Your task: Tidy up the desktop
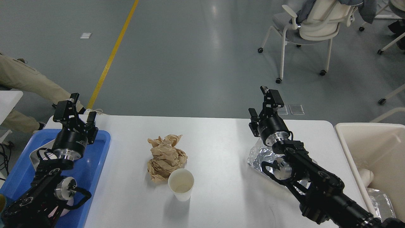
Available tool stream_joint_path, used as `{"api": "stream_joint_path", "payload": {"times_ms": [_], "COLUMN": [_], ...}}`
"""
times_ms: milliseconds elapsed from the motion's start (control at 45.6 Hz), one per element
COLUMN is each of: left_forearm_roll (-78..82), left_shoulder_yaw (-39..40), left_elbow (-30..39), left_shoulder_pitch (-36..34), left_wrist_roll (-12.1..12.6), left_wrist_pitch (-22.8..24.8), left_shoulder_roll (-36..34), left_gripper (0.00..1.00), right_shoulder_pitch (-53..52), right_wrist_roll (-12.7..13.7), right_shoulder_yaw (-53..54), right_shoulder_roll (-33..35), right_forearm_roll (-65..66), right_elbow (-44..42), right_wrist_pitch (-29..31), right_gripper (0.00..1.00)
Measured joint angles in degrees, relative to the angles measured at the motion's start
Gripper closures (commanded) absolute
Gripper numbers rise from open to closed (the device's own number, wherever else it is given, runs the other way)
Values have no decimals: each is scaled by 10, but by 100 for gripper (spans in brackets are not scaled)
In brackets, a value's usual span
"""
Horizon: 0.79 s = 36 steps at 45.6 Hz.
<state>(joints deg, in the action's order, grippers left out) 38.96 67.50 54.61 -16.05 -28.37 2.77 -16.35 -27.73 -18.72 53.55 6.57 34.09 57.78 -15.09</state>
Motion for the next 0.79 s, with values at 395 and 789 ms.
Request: {"api": "stream_joint_path", "payload": {"times_ms": [395,789], "left_forearm_roll": [0,0], "left_shoulder_yaw": [-1,-1], "left_elbow": [1,-2], "left_shoulder_pitch": [3,3], "left_wrist_roll": [2,2], "left_wrist_pitch": [21,46], "left_shoulder_roll": [-5,-1], "left_gripper": [3,3], "right_shoulder_pitch": [50,23], "right_wrist_roll": [-5,-10], "right_shoulder_yaw": [-28,-141], "right_shoulder_roll": [121,446], "right_forearm_roll": [-5,-3], "right_elbow": [114,258], "right_wrist_pitch": [22,62], "right_gripper": [0,0]}}
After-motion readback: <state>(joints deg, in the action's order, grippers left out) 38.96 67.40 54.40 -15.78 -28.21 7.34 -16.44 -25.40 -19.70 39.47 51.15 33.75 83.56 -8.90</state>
